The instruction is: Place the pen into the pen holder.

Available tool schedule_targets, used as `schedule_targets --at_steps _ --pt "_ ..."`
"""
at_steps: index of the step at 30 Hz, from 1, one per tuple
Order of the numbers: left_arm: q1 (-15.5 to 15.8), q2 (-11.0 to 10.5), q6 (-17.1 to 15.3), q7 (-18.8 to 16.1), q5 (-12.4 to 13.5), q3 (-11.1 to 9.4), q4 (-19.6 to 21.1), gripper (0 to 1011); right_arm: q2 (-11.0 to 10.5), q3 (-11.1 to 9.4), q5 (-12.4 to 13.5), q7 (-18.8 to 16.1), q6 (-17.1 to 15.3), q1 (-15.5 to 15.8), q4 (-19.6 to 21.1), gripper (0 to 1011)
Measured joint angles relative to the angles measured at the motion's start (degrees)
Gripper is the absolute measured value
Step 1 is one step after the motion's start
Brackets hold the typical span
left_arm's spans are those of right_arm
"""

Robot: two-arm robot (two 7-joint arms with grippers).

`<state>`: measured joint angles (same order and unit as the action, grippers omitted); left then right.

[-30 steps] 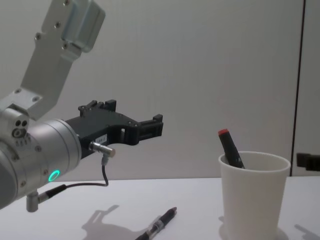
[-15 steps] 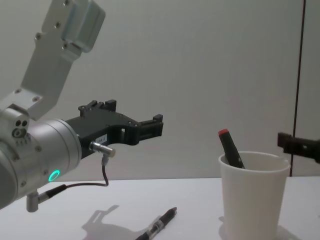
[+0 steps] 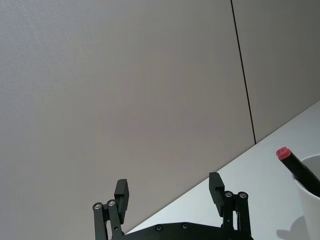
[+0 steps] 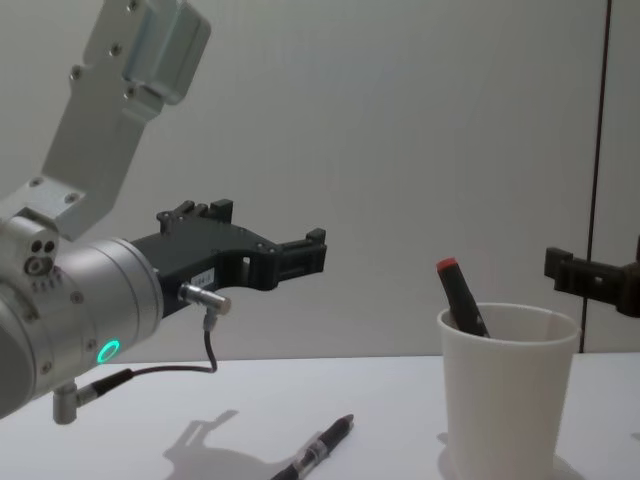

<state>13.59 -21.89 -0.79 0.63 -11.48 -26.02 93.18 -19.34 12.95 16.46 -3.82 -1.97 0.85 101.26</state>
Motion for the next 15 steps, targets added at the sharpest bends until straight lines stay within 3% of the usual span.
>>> schedule_targets --at_steps 15 --pt "0.0 0.0 0.0 0.0 0.0 0.0 0.0 1000 0.01 -0.01 0.0 0.0 0.03 -0.01 0.0 1001"
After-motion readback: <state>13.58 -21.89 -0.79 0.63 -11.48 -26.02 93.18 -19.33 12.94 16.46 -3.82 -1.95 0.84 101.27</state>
